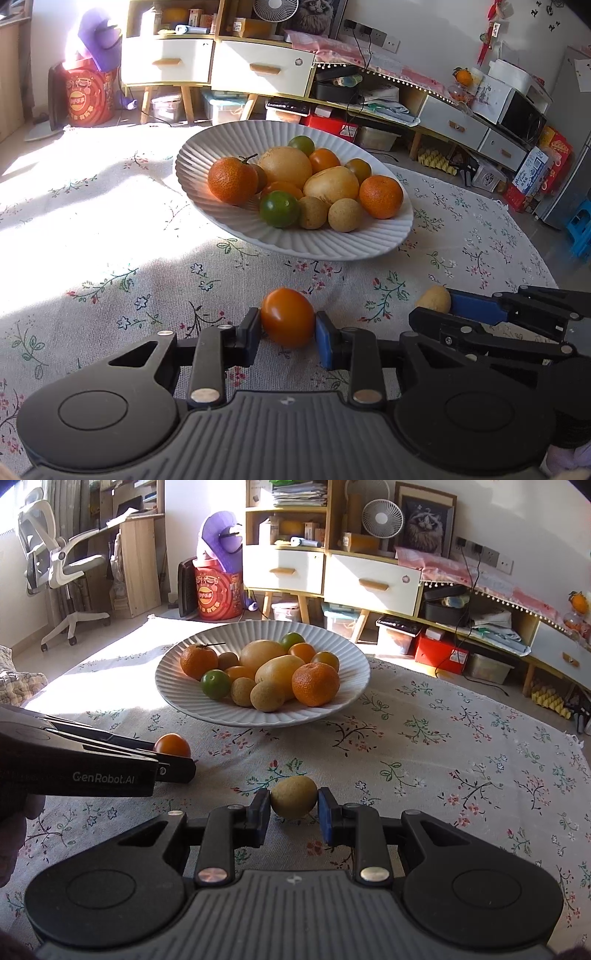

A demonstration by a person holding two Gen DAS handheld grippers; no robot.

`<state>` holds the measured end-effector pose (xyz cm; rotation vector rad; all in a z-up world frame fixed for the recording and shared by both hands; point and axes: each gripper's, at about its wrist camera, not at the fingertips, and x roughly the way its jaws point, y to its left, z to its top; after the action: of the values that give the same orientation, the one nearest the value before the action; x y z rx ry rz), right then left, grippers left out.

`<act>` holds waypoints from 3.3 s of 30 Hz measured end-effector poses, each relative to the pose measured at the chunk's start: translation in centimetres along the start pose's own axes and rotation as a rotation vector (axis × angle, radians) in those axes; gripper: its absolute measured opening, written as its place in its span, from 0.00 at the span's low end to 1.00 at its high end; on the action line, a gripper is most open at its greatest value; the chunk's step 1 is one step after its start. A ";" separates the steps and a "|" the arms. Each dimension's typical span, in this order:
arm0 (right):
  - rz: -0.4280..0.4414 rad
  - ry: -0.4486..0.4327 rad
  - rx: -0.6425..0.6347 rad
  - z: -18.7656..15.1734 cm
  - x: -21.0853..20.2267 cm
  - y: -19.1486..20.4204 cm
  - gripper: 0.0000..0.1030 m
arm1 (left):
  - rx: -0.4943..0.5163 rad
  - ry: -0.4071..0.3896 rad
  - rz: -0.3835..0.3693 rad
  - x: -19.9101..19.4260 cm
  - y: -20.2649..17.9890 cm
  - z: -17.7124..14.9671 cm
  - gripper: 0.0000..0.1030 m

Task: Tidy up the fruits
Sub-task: 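Carry the tomato and kiwi with both grippers over the white plate, then lower both fruits onto the plate and open both grippers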

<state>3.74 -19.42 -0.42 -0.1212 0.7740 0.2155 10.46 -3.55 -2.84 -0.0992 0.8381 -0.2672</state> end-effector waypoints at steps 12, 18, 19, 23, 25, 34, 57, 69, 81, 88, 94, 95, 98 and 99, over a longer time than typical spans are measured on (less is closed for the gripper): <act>0.034 -0.008 -0.001 1.4 -0.2 1.6 0.24 | -0.006 0.028 -0.032 -1.7 2.0 0.6 0.17; 0.047 -0.022 0.021 2.2 -0.2 1.7 0.24 | 0.051 0.004 -0.043 -3.1 2.3 1.5 0.17; 0.047 -0.025 0.025 2.4 -0.2 1.8 0.24 | 0.057 -0.002 -0.044 -3.3 2.3 1.7 0.17; 0.051 -0.038 0.042 3.1 -0.1 2.0 0.24 | 0.075 -0.030 -0.058 -3.9 2.3 2.6 0.17; 0.052 -0.047 0.052 3.6 -0.1 2.1 0.24 | 0.081 -0.045 -0.063 -3.9 2.4 3.1 0.17; 0.051 -0.068 0.060 5.3 0.9 2.8 0.24 | 0.051 -0.102 -0.092 -2.3 3.4 6.7 0.17; 0.092 -0.032 0.181 11.9 8.0 -0.7 0.24 | 0.071 -0.073 -0.208 5.1 5.8 9.7 0.17; 0.073 0.050 0.134 13.5 10.7 1.0 0.24 | 0.095 -0.084 -0.216 5.4 5.8 9.7 0.17; 0.052 0.084 0.113 13.7 11.8 1.6 0.25 | 0.111 -0.078 -0.217 5.5 5.7 10.0 0.25; 0.045 0.073 0.122 13.7 11.5 1.8 0.35 | 0.159 -0.089 -0.185 5.0 5.0 9.9 0.47; 0.040 0.026 0.123 14.1 9.4 1.8 0.58 | 0.152 -0.101 -0.165 3.7 5.2 9.8 0.60; 0.037 0.020 0.121 14.1 9.0 1.7 0.61 | 0.152 -0.104 -0.160 3.4 5.2 9.7 0.62; 0.013 0.007 0.119 13.6 7.6 1.0 0.66 | 0.151 -0.121 -0.136 2.5 5.1 9.5 0.74; 0.006 0.006 0.120 13.5 7.3 0.8 0.67 | 0.150 -0.123 -0.130 2.2 5.0 9.4 0.76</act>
<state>17.83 -15.07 3.97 -0.0056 0.7915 0.1738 19.84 0.47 0.87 -0.0291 0.6884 -0.4408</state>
